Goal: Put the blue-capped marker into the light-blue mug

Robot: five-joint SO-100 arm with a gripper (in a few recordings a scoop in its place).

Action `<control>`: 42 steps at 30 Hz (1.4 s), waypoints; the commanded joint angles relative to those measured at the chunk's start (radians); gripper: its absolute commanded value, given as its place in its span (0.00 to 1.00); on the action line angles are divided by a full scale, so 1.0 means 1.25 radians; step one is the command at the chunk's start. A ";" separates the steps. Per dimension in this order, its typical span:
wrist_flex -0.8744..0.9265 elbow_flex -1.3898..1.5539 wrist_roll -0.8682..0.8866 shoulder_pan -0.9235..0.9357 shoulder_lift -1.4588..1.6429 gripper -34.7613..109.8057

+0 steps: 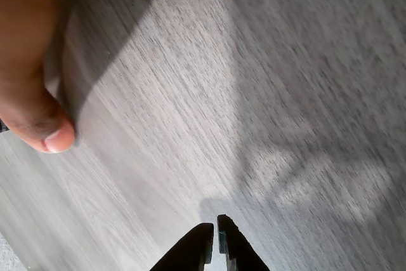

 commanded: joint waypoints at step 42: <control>-0.001 0.007 -0.002 -0.157 0.022 0.24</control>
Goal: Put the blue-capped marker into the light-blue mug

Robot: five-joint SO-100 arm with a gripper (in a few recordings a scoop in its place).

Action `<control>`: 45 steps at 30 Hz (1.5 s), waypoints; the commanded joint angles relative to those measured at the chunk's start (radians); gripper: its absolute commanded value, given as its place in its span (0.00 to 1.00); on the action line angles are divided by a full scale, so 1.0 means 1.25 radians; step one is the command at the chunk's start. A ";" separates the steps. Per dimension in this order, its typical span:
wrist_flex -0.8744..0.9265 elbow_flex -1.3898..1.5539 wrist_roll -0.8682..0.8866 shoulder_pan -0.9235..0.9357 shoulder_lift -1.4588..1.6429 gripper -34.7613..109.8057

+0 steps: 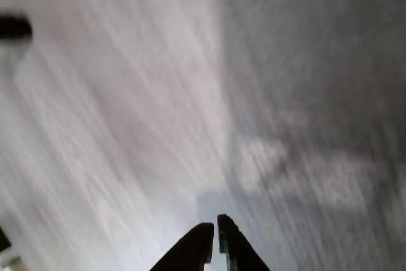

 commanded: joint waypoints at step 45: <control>-0.271 -0.256 -1.041 0.441 0.021 0.39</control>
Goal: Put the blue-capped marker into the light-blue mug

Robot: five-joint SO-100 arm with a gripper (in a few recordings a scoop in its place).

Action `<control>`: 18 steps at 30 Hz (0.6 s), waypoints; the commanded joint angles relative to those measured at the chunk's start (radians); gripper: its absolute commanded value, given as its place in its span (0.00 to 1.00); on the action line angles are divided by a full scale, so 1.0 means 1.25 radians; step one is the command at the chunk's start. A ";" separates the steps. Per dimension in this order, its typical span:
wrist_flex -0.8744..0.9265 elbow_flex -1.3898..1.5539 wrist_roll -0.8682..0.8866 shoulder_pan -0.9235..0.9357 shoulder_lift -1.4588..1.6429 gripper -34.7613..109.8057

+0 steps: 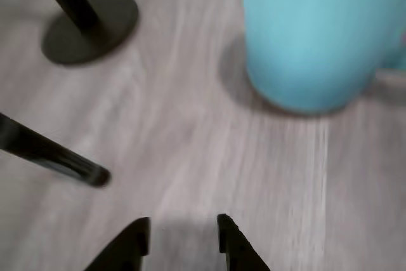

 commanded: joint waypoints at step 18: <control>-0.444 -0.501 -0.093 -0.045 -0.448 0.43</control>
